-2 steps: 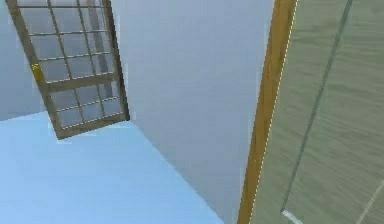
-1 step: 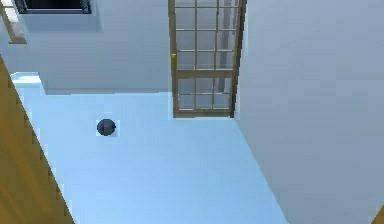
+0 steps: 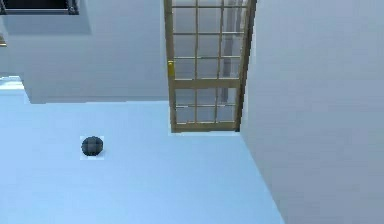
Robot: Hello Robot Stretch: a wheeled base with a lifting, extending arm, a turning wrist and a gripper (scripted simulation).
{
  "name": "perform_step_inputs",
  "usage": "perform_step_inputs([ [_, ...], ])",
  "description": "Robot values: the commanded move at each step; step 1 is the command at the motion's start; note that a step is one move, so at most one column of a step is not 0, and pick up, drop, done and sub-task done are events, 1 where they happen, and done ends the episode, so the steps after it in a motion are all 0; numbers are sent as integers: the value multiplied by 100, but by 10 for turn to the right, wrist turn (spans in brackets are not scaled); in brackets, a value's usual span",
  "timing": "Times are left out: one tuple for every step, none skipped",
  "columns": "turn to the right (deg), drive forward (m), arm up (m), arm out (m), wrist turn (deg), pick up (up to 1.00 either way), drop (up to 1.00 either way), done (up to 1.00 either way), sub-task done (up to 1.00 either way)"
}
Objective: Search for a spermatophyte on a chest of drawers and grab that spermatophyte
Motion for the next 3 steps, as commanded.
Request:
perform_step_inputs([
  [-450, 0, 0, 0, 0, 0, 0, 0, 0],
  [0, 100, 0, 0, 0, 0, 0, 0, 0],
  [0, 100, 0, 0, 0, 0, 0, 0, 0],
])
